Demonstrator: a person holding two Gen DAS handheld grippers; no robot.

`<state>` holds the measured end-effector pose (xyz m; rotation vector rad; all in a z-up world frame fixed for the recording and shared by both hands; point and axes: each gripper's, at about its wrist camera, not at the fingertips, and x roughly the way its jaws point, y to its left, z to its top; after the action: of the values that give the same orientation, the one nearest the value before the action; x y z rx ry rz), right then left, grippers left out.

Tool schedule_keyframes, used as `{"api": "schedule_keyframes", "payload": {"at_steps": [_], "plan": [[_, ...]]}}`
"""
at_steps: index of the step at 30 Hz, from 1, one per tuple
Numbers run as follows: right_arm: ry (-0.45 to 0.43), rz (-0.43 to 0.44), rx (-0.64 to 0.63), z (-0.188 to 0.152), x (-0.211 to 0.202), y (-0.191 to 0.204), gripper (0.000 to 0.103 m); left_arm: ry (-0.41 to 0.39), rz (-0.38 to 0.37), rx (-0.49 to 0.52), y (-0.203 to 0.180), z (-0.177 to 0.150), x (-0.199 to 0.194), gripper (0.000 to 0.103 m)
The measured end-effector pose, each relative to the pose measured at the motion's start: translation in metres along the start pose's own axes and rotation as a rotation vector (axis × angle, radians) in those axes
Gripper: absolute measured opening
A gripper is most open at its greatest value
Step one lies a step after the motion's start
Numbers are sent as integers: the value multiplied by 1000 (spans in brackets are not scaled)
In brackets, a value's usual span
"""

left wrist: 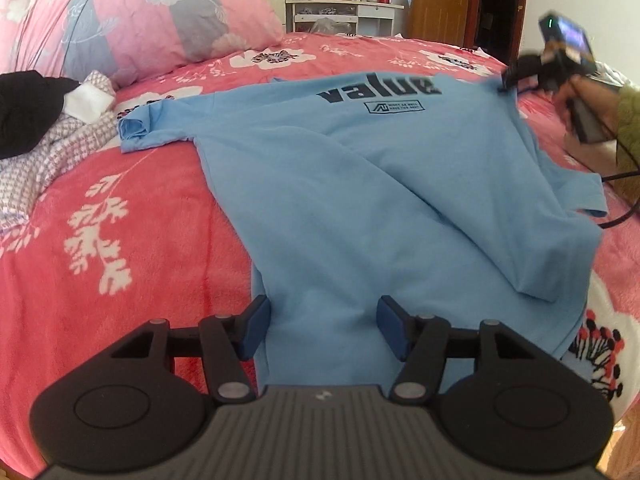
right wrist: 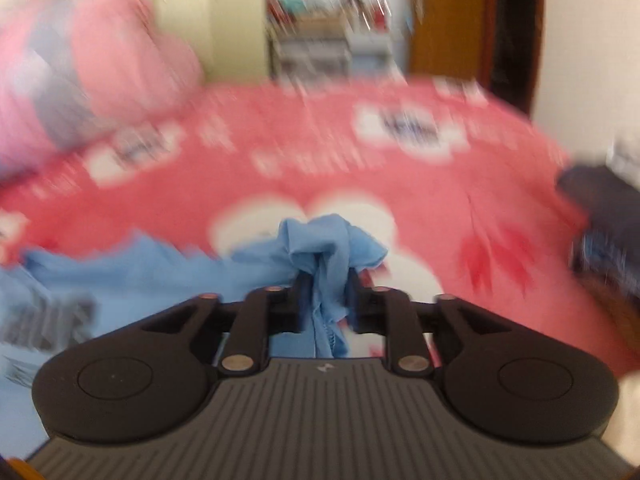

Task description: Fold clothes

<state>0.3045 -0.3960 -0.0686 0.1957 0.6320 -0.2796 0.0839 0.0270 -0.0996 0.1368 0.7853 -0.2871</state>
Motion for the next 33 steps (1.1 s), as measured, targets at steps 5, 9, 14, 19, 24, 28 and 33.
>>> {"api": "schedule_keyframes", "payload": {"at_steps": [5, 9, 14, 19, 24, 28, 33], "plan": [[77, 45, 223, -22, -17, -38, 33, 0, 8, -5, 5, -1, -5, 61], [3, 234, 208, -35, -113, -37, 48, -12, 3, 5, 7, -6, -17, 60], [43, 417, 50, -88, -218, -13, 53, -22, 1, 53, -3, -21, -34, 59], [112, 418, -14, -164, -261, 11, 53, -33, 36, 21, -11, -36, -48, 58], [141, 383, 103, -208, -261, 9, 53, -37, 59, -61, -3, -43, -58, 54], [155, 435, 248, -228, -260, -1, 53, -45, 61, -147, 7, -42, -58, 43], [141, 437, 270, -234, -268, -5, 53, -39, 68, -161, 8, -40, -50, 17]]}}
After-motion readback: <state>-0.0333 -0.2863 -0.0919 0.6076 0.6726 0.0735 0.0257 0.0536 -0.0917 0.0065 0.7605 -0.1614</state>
